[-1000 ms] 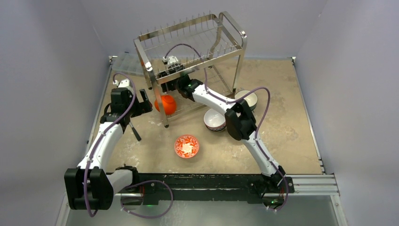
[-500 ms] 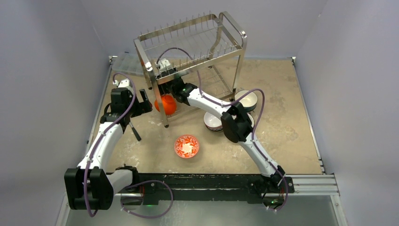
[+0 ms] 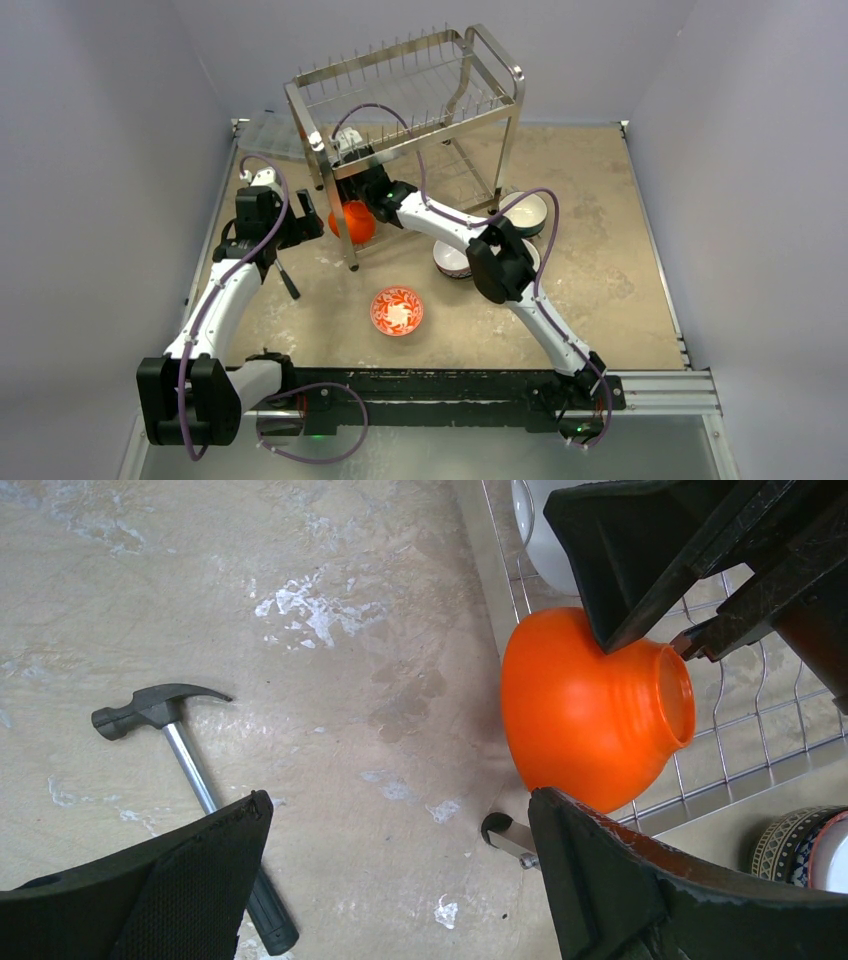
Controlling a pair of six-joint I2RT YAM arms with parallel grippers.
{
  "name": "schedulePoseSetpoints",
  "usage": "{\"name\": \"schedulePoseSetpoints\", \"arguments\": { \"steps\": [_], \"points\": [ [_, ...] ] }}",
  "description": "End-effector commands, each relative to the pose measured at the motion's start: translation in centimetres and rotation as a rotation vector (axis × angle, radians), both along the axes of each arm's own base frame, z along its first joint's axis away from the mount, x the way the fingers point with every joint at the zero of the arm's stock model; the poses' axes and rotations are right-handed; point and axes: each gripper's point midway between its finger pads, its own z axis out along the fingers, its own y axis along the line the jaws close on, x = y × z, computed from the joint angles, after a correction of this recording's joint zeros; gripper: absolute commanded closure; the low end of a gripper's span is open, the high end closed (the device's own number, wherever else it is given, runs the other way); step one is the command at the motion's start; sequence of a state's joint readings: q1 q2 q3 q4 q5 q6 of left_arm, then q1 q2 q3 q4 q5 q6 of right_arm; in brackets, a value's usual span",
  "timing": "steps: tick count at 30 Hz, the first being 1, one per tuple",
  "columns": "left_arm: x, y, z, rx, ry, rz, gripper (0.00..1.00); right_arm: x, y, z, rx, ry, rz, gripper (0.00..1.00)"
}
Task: Load the bowls into the dish rack
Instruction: Place the bowl in the dish rack.
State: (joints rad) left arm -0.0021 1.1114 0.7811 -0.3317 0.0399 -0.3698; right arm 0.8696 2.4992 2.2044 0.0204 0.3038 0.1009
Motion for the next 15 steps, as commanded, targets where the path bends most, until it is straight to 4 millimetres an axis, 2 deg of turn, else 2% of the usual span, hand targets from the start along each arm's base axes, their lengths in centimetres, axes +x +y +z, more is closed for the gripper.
{"name": "schedulePoseSetpoints", "arguments": {
  "steps": [1, 5, 9, 15],
  "points": [
    [0.2, 0.2, 0.4, 0.018, -0.016, -0.006, 0.01, -2.2, 0.5, -1.1, -0.033, 0.057, 0.038, 0.55],
    [0.2, 0.2, 0.4, 0.019, -0.017, -0.006, 0.01, -2.5, 0.8, 0.3, -0.011, 0.044, 0.046, 0.41],
    [0.2, 0.2, 0.4, 0.019, -0.017, -0.006, 0.01, -2.7, 0.9, 0.7, -0.004, 0.044, 0.052, 0.28],
    [0.2, 0.2, 0.3, 0.019, -0.012, -0.006, 0.01, -3.3, 1.3, 1.6, 0.027, 0.049, 0.081, 0.26]
  ]
}}
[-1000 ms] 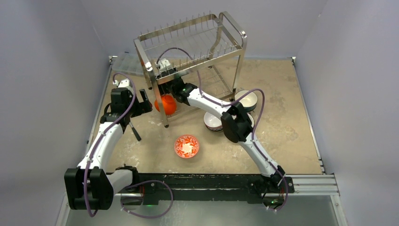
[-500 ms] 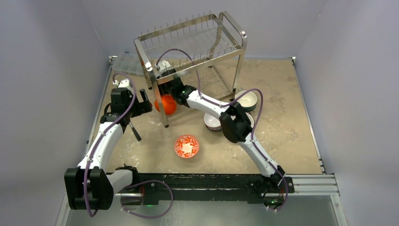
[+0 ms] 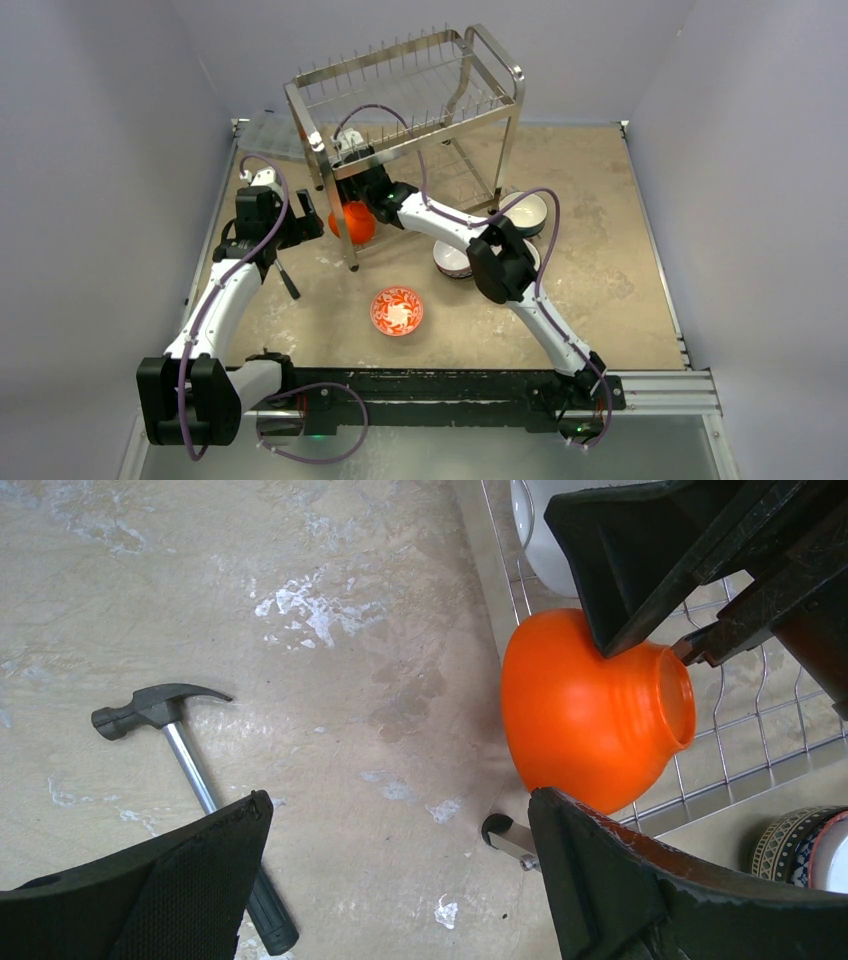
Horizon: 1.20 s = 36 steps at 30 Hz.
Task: Load the bowls into the dish rack
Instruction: Place the bowl in the dish rack.
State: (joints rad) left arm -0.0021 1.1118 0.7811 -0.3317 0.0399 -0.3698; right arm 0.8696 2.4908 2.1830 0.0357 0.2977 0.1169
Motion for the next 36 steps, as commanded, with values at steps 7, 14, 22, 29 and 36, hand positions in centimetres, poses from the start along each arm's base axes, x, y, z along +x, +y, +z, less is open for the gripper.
{"name": "schedulePoseSetpoints", "arguments": {
  "steps": [7, 14, 22, 29, 36],
  "points": [
    [0.2, 0.3, 0.3, 0.019, -0.012, -0.005, 0.01, -2.1, 0.2, 2.9, 0.001, -0.013, 0.009, 0.50],
    [0.2, 0.3, 0.2, 0.020, -0.011, -0.002, 0.01, -0.6, -1.3, 3.5, -0.080, -0.092, -0.098, 0.57],
    [0.2, 0.3, 0.1, 0.020, -0.006, 0.001, 0.01, -0.1, -1.3, 2.9, -0.129, -0.129, -0.115, 0.57],
    [0.2, 0.4, 0.2, 0.024, -0.007, 0.005, 0.01, -0.6, -0.5, 0.6, -0.167, -0.122, -0.048, 0.55],
    [0.2, 0.4, 0.2, 0.024, -0.006, 0.005, 0.01, -2.5, 0.5, -2.4, -0.121, -0.026, 0.032, 0.50]
  ]
}}
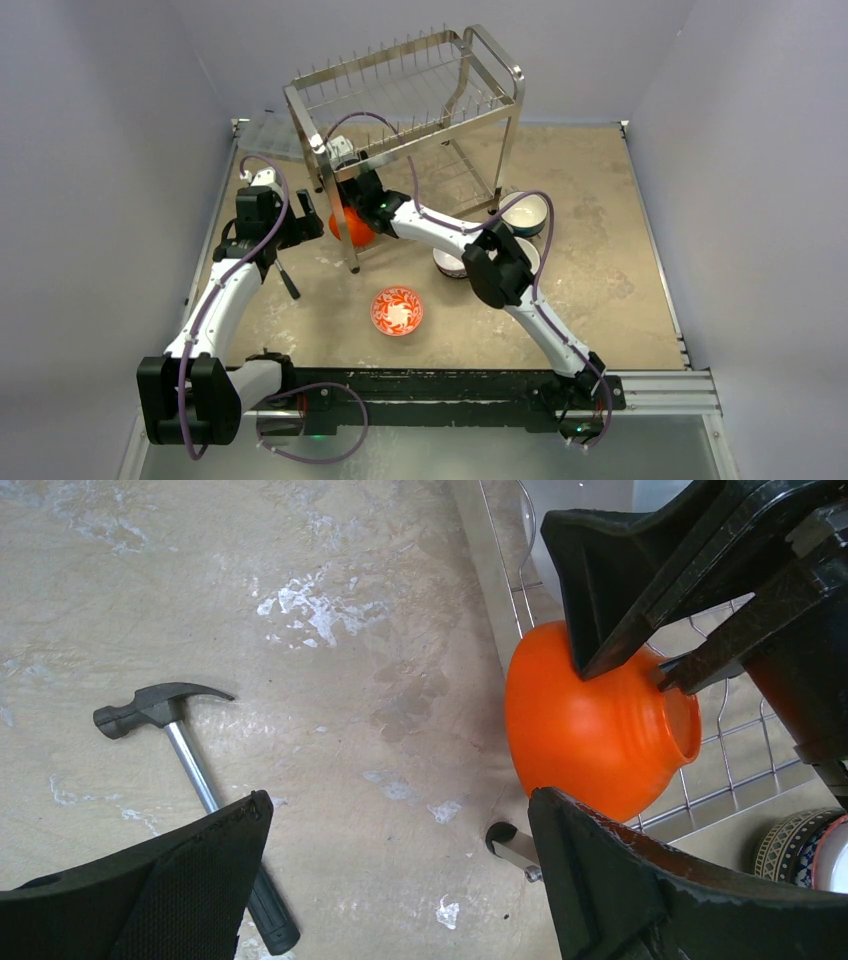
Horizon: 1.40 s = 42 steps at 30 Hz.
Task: Load the bowls into the dish rack
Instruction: Place the bowl in the dish rack.
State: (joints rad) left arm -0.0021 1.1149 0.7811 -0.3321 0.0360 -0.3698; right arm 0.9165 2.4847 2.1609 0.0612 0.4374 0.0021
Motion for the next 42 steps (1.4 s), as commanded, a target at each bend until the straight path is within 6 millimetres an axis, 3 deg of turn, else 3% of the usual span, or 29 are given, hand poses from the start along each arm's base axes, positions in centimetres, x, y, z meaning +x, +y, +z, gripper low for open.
{"name": "schedulePoseSetpoints", "arguments": {
  "steps": [1, 17, 25, 28, 37, 42],
  "points": [
    [0.2, 0.4, 0.3, 0.022, -0.011, 0.003, 0.01, -2.4, 1.1, -3.0, 0.011, 0.110, 0.094, 0.48],
    [0.1, 0.4, 0.5, 0.021, -0.017, 0.005, 0.01, -4.9, 1.5, -2.1, 0.115, 0.199, 0.148, 0.34],
    [0.1, 0.4, 0.5, 0.021, -0.018, 0.004, 0.01, -5.0, 0.9, -0.1, 0.190, 0.251, 0.135, 0.06],
    [0.1, 0.4, 0.6, 0.021, -0.020, 0.004, 0.01, -4.6, 0.2, 0.9, 0.226, 0.259, 0.109, 0.01],
    [0.1, 0.0, 0.4, 0.006, -0.017, -0.006, 0.01, -3.9, -2.7, 3.7, 0.389, 0.324, 0.096, 0.01],
    [0.4, -2.3, -0.1, -0.094, -0.015, -0.093, 0.02, -3.7, -4.8, 4.8, 0.443, 0.343, 0.094, 0.01]
  ]
}}
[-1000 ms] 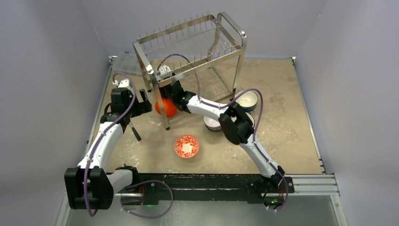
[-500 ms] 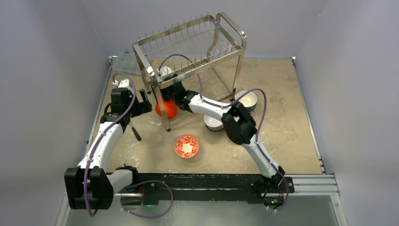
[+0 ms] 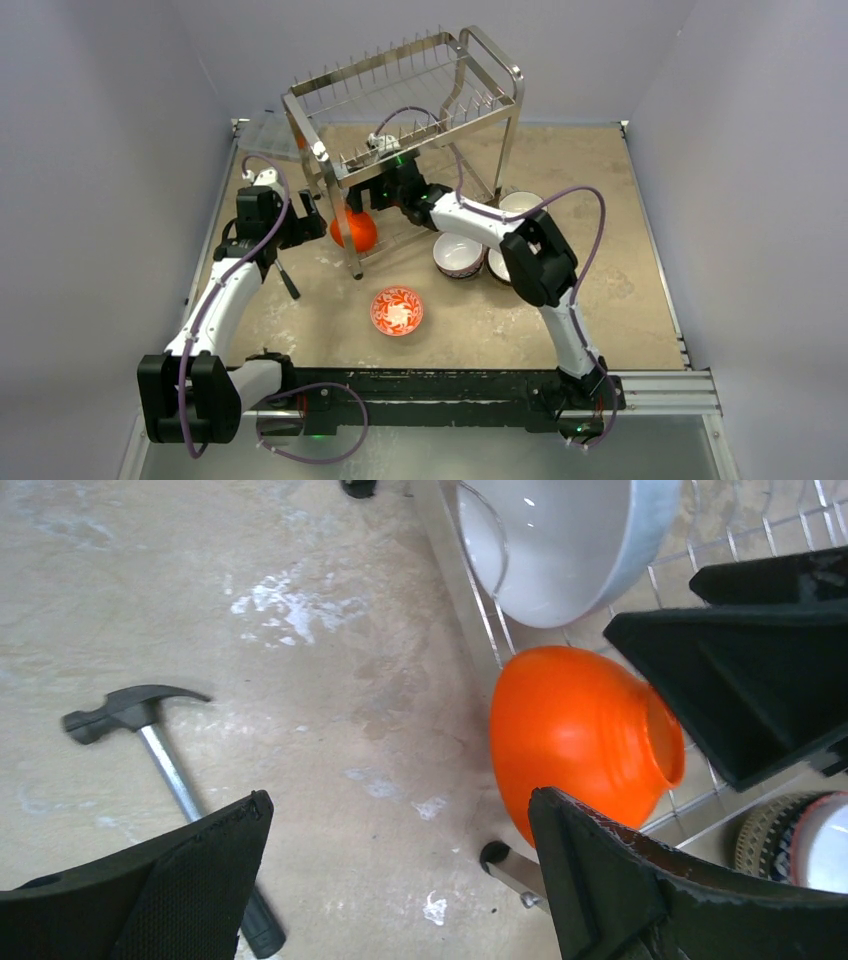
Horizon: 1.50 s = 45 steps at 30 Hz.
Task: Load the bowls into the dish rack
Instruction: Place the bowl in the dish rack, then adjust the bowl in the dish rack.
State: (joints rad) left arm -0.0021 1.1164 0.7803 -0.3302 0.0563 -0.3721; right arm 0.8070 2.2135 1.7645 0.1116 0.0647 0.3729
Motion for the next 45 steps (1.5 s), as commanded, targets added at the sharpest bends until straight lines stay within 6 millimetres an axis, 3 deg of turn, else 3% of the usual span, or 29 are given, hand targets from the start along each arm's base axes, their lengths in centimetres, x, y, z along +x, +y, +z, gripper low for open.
{"name": "schedulePoseSetpoints", "arguments": {
  "steps": [1, 4, 8, 12, 18, 21, 26, 32, 37, 45],
  "points": [
    [0.5, -2.6, -0.3, -0.114, -0.010, -0.098, 0.02, 0.2, -1.3, 4.9, 0.137, -0.004, 0.007, 0.01],
    [0.2, -4.9, -0.9, -0.254, 0.008, -0.140, 0.04, -0.1, -2.3, 5.3, 0.164, 0.014, 0.021, 0.01],
    [-0.2, -7.8, -0.3, -0.476, -0.026, -0.174, 0.07, -1.0, -3.2, 5.4, 0.181, 0.036, 0.047, 0.01],
    [-0.1, -9.3, 0.3, -0.628, -0.063, -0.174, 0.12, -2.5, -4.2, 5.1, 0.204, 0.069, 0.079, 0.02],
    [0.7, -9.5, 1.2, -0.677, -0.111, -0.168, 0.21, -4.4, -4.6, 5.1, 0.233, 0.092, 0.146, 0.05],
    [1.3, -10.1, 2.1, -0.720, -0.143, -0.191, 0.30, -5.2, -4.4, 5.3, 0.251, 0.098, 0.184, 0.07],
    [2.0, -11.1, 3.1, -0.741, -0.160, -0.222, 0.45, -5.6, -4.1, 5.9, 0.281, 0.098, 0.222, 0.12],
    [2.2, -12.4, 3.7, -0.750, -0.167, -0.259, 0.55, -5.9, -3.4, 5.8, 0.293, 0.111, 0.264, 0.21],
    [2.9, -13.1, 4.9, -0.760, -0.197, -0.284, 0.57, -6.3, -3.7, 5.1, 0.303, 0.135, 0.271, 0.30],
    [3.4, -13.1, 4.9, -0.726, -0.187, -0.293, 0.51, -6.4, -4.0, 4.6, 0.303, 0.152, 0.265, 0.32]
  ]
}}
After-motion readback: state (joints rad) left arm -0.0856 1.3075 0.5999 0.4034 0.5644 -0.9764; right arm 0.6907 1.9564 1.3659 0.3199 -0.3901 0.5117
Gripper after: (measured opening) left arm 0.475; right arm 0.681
